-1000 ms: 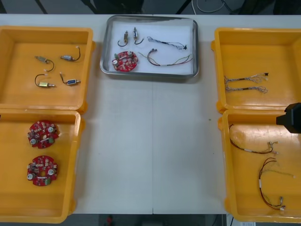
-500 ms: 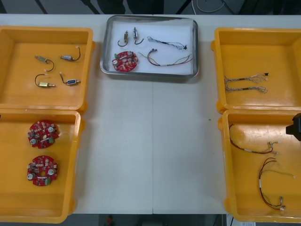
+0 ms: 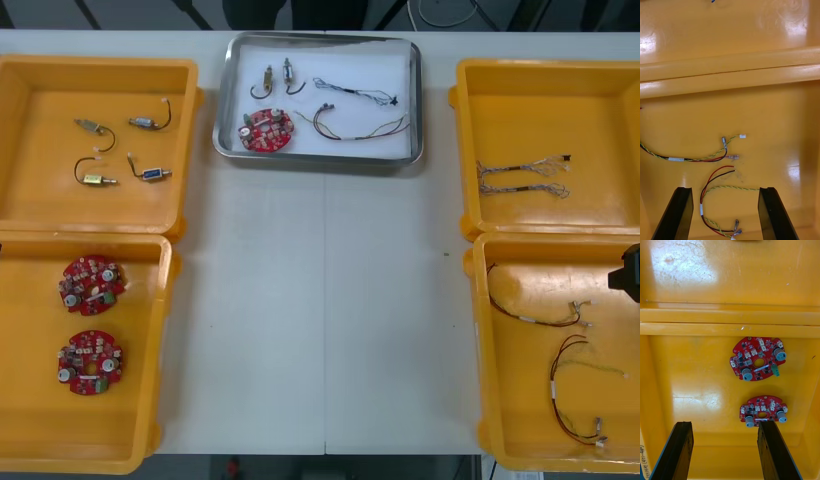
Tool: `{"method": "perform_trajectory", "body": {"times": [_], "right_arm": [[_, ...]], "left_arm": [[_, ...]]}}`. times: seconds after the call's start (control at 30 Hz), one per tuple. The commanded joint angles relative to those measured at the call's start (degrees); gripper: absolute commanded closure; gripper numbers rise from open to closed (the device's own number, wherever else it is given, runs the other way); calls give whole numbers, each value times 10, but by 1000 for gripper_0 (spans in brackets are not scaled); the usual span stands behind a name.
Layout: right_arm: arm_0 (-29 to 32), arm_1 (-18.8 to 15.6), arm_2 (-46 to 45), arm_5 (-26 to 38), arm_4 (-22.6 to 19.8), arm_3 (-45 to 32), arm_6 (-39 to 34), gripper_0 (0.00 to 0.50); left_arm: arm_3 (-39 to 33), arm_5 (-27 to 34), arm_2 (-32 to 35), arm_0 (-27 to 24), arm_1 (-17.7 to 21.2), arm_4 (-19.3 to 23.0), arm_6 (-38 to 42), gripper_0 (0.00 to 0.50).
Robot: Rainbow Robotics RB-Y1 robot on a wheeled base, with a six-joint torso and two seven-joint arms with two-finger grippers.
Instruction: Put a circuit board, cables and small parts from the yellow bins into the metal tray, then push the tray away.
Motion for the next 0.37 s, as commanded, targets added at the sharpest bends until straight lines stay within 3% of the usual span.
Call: {"method": "perform_trajectory", "body": {"times": [0.03,0.37], "right_arm": [[9,-21,-7,2,-4,-5,9,0],[9,-21,-7,2,-4,-5,9,0]], "left_arm": [[-15,-2,16,9,27,4,-42,0],[-15,-2,16,9,27,4,-42,0]]}}
